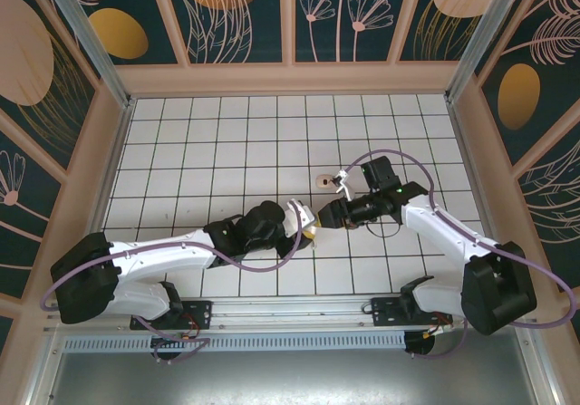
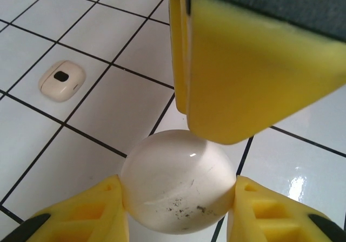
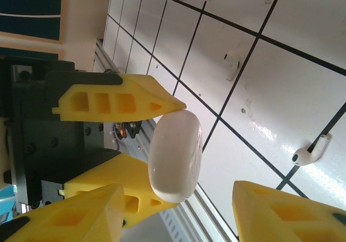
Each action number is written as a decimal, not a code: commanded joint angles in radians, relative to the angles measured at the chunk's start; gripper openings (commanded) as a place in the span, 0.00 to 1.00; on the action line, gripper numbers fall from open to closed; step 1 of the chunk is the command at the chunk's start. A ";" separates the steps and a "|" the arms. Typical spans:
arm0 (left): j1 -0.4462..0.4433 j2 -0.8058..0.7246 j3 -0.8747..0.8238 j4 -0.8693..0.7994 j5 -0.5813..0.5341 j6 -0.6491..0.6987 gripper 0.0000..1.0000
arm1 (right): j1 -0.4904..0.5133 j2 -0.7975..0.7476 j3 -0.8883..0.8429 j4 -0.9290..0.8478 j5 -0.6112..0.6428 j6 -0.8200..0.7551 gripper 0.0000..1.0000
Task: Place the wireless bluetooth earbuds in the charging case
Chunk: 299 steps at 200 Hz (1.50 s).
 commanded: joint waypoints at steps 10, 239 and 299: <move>0.004 -0.028 0.026 0.043 0.016 0.009 0.30 | 0.015 -0.003 0.027 0.020 -0.002 0.025 0.55; 0.035 -0.093 0.085 0.036 -0.023 -0.044 0.72 | -0.001 -0.149 -0.027 0.202 -0.036 0.094 0.20; 0.163 -0.232 0.009 0.091 0.083 -0.099 0.87 | -0.076 -0.139 0.009 0.268 -0.005 0.094 0.20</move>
